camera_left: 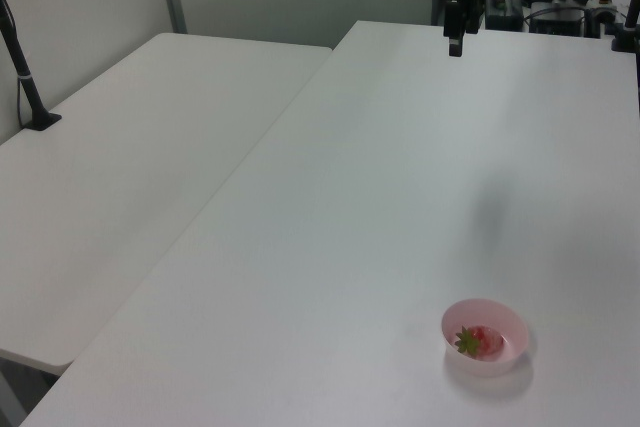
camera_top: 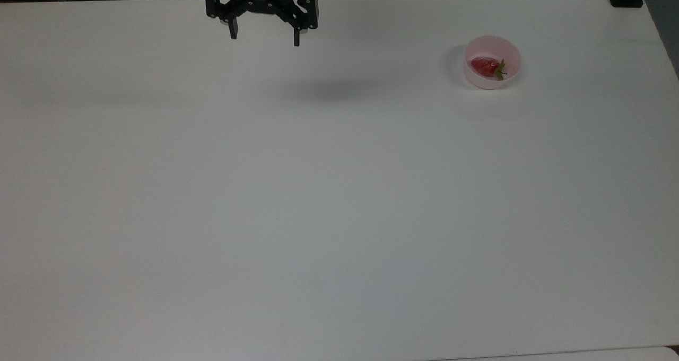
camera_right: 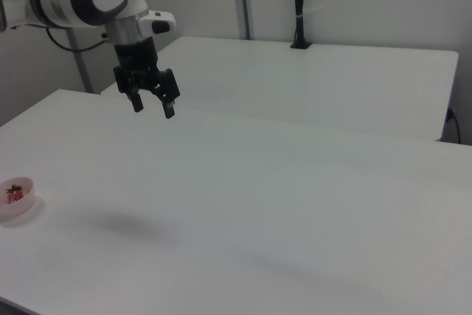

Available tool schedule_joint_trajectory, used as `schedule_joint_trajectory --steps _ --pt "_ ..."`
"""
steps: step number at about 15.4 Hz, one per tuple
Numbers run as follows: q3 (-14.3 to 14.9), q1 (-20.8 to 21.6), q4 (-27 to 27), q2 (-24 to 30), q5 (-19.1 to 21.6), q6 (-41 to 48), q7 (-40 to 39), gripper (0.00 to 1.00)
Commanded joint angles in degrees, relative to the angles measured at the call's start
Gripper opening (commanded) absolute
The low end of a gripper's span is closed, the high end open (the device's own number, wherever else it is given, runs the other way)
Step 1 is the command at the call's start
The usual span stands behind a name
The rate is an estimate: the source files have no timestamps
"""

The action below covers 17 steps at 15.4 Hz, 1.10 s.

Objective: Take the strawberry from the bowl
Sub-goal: 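Move the open gripper over the pink bowl holding the strawberry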

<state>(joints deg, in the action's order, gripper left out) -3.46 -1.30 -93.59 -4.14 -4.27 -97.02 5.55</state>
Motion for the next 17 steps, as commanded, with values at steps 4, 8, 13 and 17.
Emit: schedule_joint_trajectory --steps 4,8,13,17 --pt "0.7 -1.3 3.9 -1.3 0.8 0.8 -2.8 1.00" --pt "0.7 -1.2 3.9 -1.3 0.7 0.9 -2.8 1.00" --pt "0.5 -0.7 3.6 -1.7 0.7 0.6 -8.9 1.00" --pt "6.0 11.0 2.9 -3.0 1.3 0.8 -12.2 1.00"
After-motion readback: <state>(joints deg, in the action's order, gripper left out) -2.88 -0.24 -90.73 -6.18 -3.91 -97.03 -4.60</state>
